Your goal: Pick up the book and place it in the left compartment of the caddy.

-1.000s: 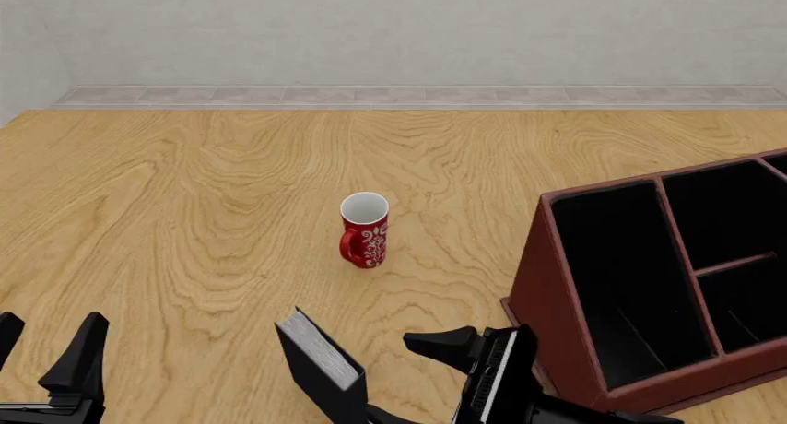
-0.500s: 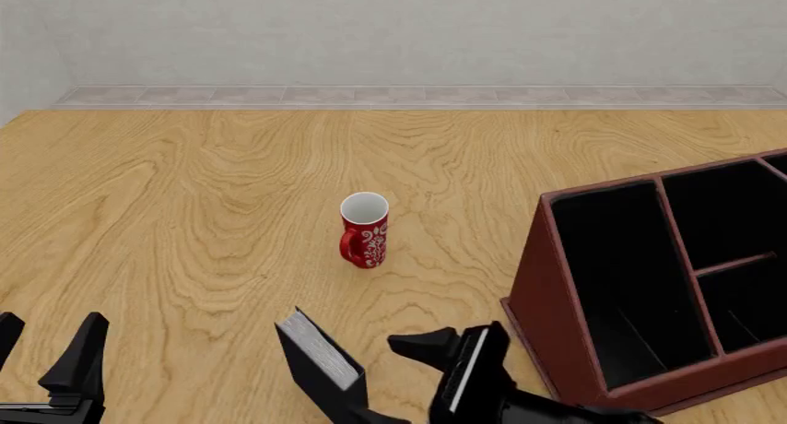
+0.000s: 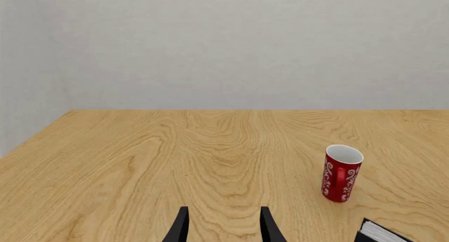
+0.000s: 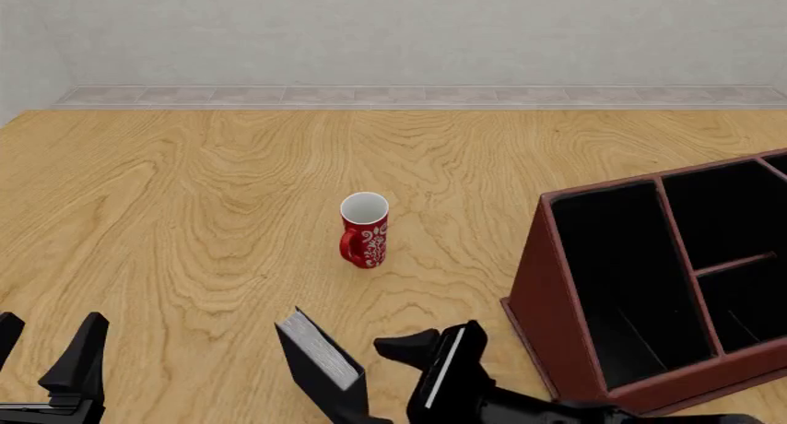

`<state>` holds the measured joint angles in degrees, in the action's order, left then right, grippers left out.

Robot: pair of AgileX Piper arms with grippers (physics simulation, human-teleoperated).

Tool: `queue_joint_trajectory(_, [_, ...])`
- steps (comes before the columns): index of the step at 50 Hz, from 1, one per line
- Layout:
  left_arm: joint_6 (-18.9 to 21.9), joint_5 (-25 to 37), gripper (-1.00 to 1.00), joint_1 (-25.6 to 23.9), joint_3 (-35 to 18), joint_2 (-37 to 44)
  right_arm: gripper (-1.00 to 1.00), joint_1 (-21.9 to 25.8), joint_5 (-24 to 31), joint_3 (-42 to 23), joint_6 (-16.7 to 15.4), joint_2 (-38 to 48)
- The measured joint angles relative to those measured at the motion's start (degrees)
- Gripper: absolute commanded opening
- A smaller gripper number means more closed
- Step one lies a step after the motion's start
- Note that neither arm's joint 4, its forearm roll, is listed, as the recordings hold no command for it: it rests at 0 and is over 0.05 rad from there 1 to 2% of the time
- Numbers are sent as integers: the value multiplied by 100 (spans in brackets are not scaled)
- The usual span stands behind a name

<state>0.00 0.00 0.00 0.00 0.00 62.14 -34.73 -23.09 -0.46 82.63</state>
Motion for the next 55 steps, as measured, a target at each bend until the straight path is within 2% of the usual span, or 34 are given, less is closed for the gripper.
queue_joint_trajectory(42, [0,0,100,0,0,0,100,55,74,-268,52,534])
queue_joint_trajectory(43, [0,0,100,0,0,0,-100,58,77,-271,51,538])
queue_joint_trajectory(55, [0,0,100,0,0,0,-100,78,123,-257,-33,492])
